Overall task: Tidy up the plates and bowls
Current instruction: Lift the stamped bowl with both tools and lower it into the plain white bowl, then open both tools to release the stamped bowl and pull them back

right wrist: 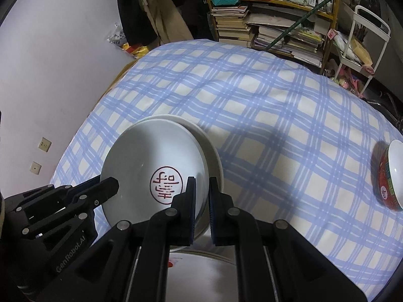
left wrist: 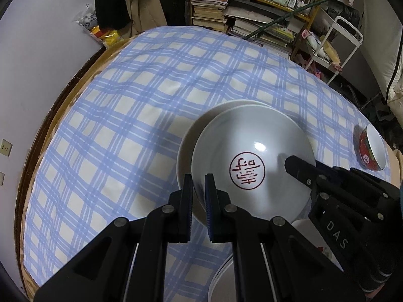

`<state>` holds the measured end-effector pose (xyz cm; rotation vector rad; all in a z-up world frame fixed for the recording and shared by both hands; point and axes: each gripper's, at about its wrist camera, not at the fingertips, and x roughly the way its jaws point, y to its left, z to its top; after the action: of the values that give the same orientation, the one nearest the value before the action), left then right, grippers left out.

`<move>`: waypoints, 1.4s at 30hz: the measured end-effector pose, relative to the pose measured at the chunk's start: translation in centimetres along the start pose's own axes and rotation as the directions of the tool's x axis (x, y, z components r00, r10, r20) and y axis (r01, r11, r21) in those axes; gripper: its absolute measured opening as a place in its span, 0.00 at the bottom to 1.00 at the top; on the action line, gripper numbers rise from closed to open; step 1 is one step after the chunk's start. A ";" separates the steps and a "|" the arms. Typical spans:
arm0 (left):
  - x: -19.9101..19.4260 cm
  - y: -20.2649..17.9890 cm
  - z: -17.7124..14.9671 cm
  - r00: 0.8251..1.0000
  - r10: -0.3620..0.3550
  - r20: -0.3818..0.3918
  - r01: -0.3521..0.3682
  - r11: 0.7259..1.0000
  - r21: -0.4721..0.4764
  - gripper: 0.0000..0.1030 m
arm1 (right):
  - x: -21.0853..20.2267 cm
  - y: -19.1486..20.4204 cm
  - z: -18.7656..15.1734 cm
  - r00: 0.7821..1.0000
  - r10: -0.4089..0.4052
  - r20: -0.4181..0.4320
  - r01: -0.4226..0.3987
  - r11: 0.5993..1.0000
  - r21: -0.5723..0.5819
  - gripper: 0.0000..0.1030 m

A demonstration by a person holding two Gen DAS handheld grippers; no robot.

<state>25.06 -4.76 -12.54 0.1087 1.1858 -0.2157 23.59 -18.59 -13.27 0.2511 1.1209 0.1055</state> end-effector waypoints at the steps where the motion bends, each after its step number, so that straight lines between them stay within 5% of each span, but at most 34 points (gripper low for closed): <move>1: 0.0 0.0 0.0 1.000 0.000 -0.001 0.000 1.000 -0.002 0.09 | 0.1 0.0 0.0 1.000 0.003 -0.004 -0.003 1.000 0.000 0.10; 24: -0.9 0.7 -0.1 0.999 -0.018 0.026 0.019 0.999 -0.031 0.09 | 0.8 0.9 0.0 0.999 -0.051 -0.013 0.050 0.997 -0.063 0.13; 32: -1.6 1.5 -0.4 0.999 -0.004 0.033 0.005 0.998 -0.057 0.10 | -1.1 -0.5 0.2 1.000 0.016 0.022 -0.016 1.000 0.020 0.17; 36: -2.1 1.0 -0.7 0.999 0.011 0.033 -0.009 0.999 -0.046 0.14 | -2.5 -1.1 0.2 0.999 0.006 0.038 -0.007 1.000 0.027 0.38; 42: -3.2 -1.2 -0.7 0.999 0.030 0.029 -0.030 1.000 0.009 0.17 | -5.0 -3.1 -0.1 0.998 -0.020 0.056 0.018 0.999 0.033 0.55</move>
<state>23.04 -5.46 -9.75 0.1310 1.1535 -0.1958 21.20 -22.58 -9.69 0.2705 1.0693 0.0630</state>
